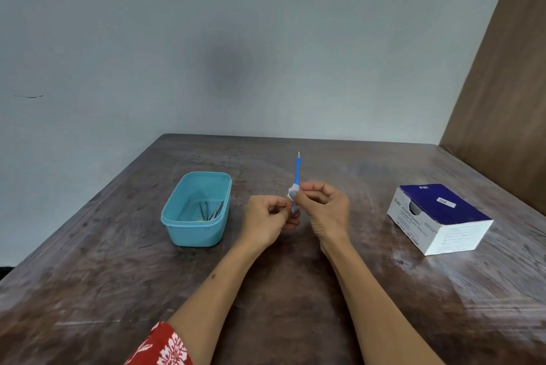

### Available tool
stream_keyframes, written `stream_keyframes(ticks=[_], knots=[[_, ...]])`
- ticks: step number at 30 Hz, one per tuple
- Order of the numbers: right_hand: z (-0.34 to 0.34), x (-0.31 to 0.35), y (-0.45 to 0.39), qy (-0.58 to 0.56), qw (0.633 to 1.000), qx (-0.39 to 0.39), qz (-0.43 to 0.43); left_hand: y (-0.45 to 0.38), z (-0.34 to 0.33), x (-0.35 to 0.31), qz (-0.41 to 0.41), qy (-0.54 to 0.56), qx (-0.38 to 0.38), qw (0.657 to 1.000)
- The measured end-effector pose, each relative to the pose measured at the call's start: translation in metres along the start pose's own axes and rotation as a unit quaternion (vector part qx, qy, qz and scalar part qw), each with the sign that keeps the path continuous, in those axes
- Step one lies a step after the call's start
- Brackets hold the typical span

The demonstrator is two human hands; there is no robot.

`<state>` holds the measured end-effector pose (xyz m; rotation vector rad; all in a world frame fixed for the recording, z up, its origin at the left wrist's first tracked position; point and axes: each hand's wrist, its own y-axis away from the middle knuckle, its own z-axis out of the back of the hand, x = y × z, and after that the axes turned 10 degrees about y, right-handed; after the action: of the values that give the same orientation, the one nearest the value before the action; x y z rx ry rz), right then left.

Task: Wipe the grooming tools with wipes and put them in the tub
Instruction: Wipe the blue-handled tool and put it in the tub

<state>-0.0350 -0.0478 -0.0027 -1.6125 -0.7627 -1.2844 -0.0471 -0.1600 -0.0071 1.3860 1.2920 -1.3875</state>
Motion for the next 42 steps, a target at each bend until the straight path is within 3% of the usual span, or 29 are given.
stream_keyframes(ticks=[3,9,17,22,26,28,33,38,42], knots=[[0.0015,0.0004,-0.0017,-0.026,0.999,-0.024,-0.004,-0.0002,-0.0006,-0.0003,0.008,0.002,0.013,1.0],[-0.0011,-0.0034,0.0005,-0.011,0.999,0.004,-0.034,-0.0001,-0.0005,-0.0002,-0.035,0.015,-0.019,0.999],[0.0005,-0.0006,-0.0041,-0.024,0.999,-0.029,-0.032,0.003,-0.0023,-0.0016,0.001,0.011,0.018,1.0],[0.0008,-0.0004,-0.0005,0.012,0.999,0.03,-0.035,0.001,0.0005,-0.0028,-0.016,0.034,-0.003,0.999],[0.001,-0.0005,-0.0035,0.025,0.998,-0.054,-0.002,0.0007,0.0007,-0.0024,0.049,0.051,0.054,0.996],[0.0014,-0.0011,-0.0045,0.028,0.998,-0.06,0.007,0.0014,-0.0012,-0.0021,0.038,0.038,0.043,0.998],[-0.0008,-0.002,-0.0001,0.053,0.998,0.023,-0.007,0.0004,-0.0001,-0.0035,-0.004,0.042,-0.001,0.999],[0.0001,-0.0002,-0.0026,0.062,0.996,-0.059,0.015,0.002,-0.0002,-0.0037,0.031,0.035,0.041,0.998],[-0.0003,-0.0004,-0.0007,0.07,0.997,-0.029,0.004,0.0014,-0.0009,-0.0018,0.015,0.021,0.012,1.0]])
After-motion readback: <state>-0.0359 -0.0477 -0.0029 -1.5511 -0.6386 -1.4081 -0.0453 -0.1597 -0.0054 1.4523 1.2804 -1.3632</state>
